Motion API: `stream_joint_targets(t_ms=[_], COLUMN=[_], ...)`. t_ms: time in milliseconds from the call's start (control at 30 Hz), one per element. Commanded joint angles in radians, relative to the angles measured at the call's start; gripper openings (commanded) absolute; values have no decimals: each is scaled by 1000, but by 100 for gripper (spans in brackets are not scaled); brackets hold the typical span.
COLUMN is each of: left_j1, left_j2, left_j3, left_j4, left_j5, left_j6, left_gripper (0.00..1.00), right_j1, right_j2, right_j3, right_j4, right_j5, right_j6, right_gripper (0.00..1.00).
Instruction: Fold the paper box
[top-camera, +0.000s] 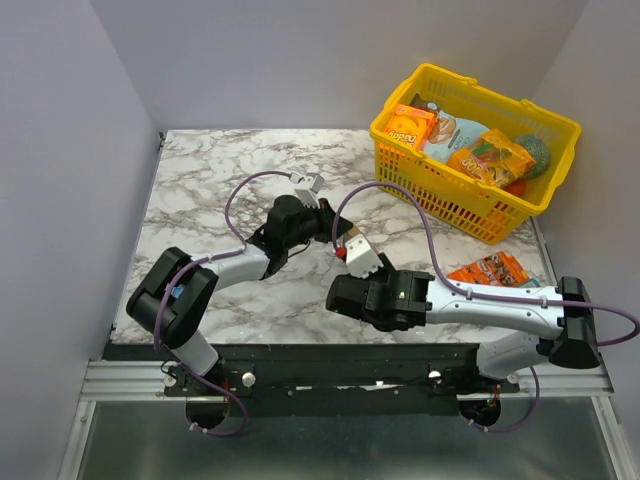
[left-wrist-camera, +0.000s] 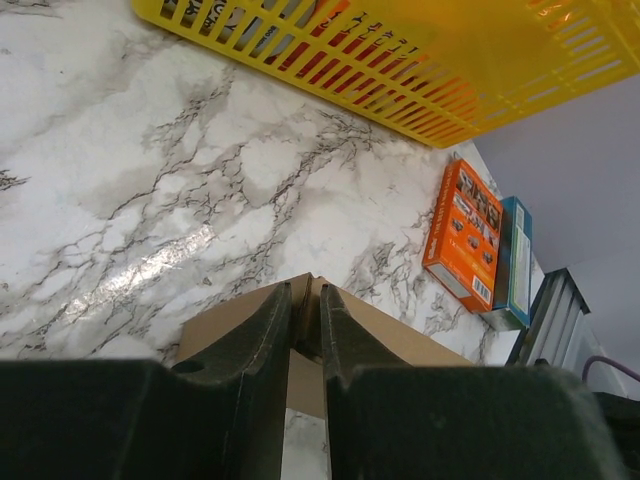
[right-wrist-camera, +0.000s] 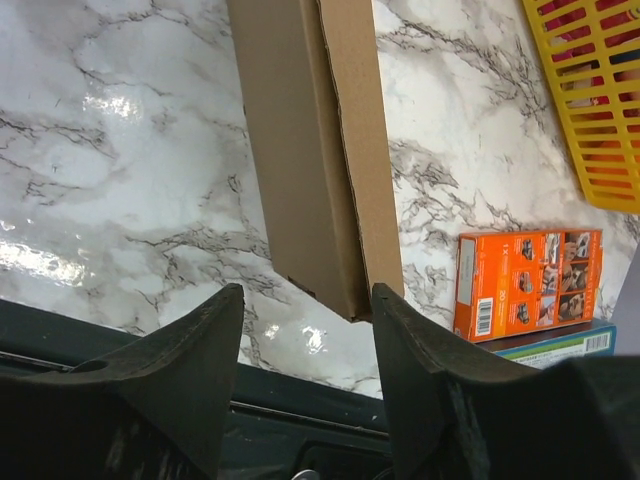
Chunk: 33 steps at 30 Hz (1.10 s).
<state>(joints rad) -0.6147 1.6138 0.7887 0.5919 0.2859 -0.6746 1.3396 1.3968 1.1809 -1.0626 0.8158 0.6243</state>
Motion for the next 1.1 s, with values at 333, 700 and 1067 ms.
stream_joint_targets(t_ms=[333, 700, 1067], left_j1=[-8, -10, -10], left_j2=[34, 32, 32], left_j3=[-20, -11, -3], left_j4=[-199, -218, -231], left_j5=[-11, -19, -25], left_j6=[69, 76, 86], left_gripper=[7, 6, 6], right_j1=[-48, -60, -69], right_j2=[-61, -56, -47], right_j3=[-59, -90, -125], right_j4=[-5, 36, 41], right_j5=[-23, -59, -129], right_j6=[17, -5, 20], right_gripper=[55, 50, 43])
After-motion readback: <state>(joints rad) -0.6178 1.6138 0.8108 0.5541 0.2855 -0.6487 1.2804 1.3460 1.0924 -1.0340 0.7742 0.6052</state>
